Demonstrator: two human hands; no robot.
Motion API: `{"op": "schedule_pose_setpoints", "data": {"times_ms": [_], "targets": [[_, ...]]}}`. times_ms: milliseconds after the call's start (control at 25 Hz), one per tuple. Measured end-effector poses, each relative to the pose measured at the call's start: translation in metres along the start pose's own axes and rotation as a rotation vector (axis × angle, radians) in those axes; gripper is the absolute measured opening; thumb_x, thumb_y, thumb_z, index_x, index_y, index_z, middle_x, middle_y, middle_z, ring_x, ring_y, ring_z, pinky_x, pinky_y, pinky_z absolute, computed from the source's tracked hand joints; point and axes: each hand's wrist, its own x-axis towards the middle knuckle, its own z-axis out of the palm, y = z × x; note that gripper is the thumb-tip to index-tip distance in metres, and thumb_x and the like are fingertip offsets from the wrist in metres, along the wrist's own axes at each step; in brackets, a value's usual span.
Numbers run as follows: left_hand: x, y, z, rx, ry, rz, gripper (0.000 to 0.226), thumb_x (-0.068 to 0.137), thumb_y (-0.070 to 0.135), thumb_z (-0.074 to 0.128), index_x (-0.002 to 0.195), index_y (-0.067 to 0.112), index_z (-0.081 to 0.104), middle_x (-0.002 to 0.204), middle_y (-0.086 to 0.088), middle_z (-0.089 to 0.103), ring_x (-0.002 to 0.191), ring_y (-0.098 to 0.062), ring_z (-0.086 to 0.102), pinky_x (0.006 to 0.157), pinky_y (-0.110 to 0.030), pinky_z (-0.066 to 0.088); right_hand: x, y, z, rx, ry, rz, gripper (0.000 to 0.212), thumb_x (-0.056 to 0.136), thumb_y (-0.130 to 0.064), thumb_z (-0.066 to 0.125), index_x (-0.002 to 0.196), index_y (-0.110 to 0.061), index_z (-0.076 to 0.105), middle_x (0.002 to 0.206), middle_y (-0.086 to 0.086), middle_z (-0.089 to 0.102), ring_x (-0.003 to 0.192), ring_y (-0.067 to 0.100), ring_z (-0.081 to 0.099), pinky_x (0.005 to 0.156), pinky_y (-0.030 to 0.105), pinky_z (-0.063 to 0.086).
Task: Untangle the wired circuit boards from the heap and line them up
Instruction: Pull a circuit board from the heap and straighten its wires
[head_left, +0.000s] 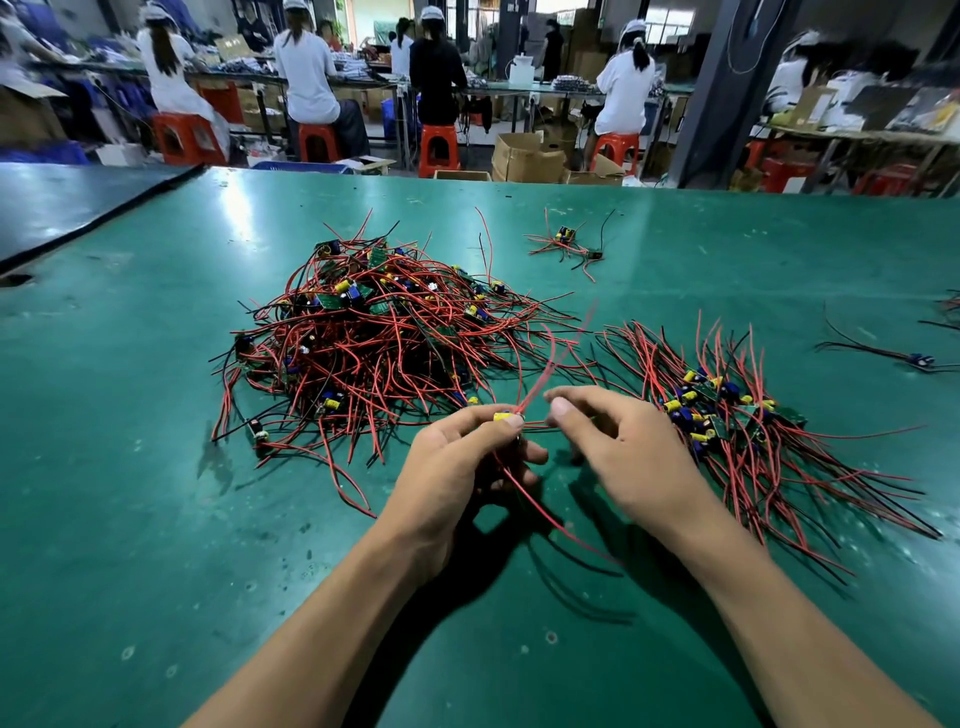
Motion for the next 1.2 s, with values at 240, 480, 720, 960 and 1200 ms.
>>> {"op": "schedule_pose_setpoints", "data": {"times_ms": [240, 480, 720, 960, 1200], "targets": [[-0.002, 0.001, 0.0, 0.063, -0.109, -0.016, 0.014, 0.087, 0.016, 0.063, 0.091, 0.006, 0.073, 0.076, -0.014, 0.071, 0.066, -0.017, 0.067, 0.065, -0.026, 0.057, -0.003, -0.006, 0.004, 0.407, -0.219, 0.083, 0.011, 0.09, -0.026, 0.071, 0.094, -0.021, 0.08, 0.086, 0.001, 0.077, 0.076, 0.006, 0.068, 0.07, 0.016, 0.051], [-0.006, 0.004, 0.002, 0.144, -0.118, -0.034, 0.018, 0.09, 0.001, 0.058, 0.083, 0.005, 0.074, 0.075, -0.02, 0.071, 0.067, -0.024, 0.065, 0.068, -0.031, 0.053, -0.004, 0.0, 0.003, 0.675, -0.313, 0.277, 0.037, 0.068, -0.038, 0.083, 0.095, -0.013, 0.078, 0.092, 0.022, 0.073, 0.077, 0.024, 0.065, 0.072, 0.035, 0.057], [-0.008, 0.0, 0.007, 0.234, -0.062, 0.007, 0.011, 0.088, 0.002, 0.063, 0.081, 0.001, 0.071, 0.069, -0.014, 0.069, 0.061, -0.019, 0.065, 0.064, -0.03, 0.048, -0.003, 0.0, 0.004, 0.726, -0.32, 0.287, 0.033, 0.07, -0.036, 0.087, 0.091, -0.012, 0.078, 0.086, 0.017, 0.07, 0.07, 0.025, 0.062, 0.059, 0.029, 0.055], [-0.008, 0.0, 0.007, 0.214, -0.059, 0.002, 0.021, 0.09, 0.001, 0.06, 0.077, 0.008, 0.075, 0.071, -0.013, 0.071, 0.062, -0.016, 0.064, 0.059, -0.022, 0.052, -0.002, 0.006, 0.002, 0.71, -0.416, 0.296, 0.034, 0.078, -0.03, 0.077, 0.105, -0.01, 0.076, 0.1, 0.017, 0.073, 0.075, 0.016, 0.066, 0.063, 0.022, 0.053], [-0.004, 0.004, 0.01, 0.164, 0.004, -0.029, 0.017, 0.088, 0.002, 0.062, 0.075, 0.007, 0.072, 0.065, -0.013, 0.067, 0.055, -0.016, 0.062, 0.057, -0.024, 0.05, 0.0, 0.005, 0.013, 0.636, -0.13, 0.232, 0.017, 0.076, -0.03, 0.08, 0.084, -0.014, 0.079, 0.067, -0.001, 0.065, 0.048, 0.006, 0.048, 0.044, 0.015, 0.039]]}}
